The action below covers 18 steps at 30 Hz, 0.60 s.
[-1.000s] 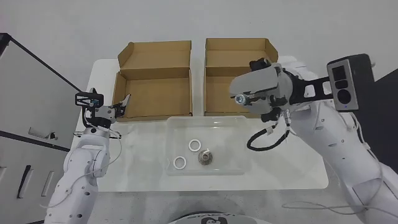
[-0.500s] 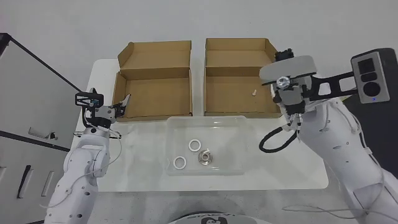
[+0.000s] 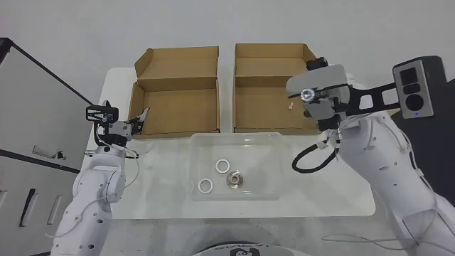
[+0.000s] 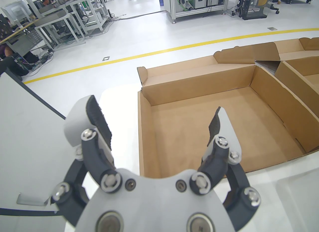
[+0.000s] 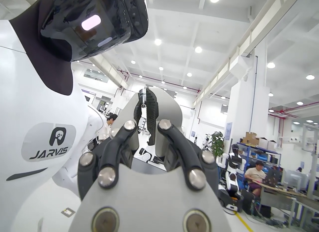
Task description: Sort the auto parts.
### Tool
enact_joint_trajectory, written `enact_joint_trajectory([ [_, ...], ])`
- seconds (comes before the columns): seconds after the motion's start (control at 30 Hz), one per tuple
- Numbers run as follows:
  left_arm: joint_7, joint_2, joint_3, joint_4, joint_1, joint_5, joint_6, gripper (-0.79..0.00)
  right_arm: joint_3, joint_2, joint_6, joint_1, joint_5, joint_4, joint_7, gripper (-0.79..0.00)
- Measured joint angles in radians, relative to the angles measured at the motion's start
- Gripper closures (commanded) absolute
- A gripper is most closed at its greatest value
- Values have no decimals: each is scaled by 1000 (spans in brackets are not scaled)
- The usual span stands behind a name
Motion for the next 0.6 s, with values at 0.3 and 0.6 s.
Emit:
enact_joint_trajectory([
  [0.3,0,0,0,0,0,0,0,-785,-1,-7,0,5,13,4,37,0],
  [0.6,0,0,0,0,0,0,0,-785,-1,-7,0,5,14,3,36,0],
])
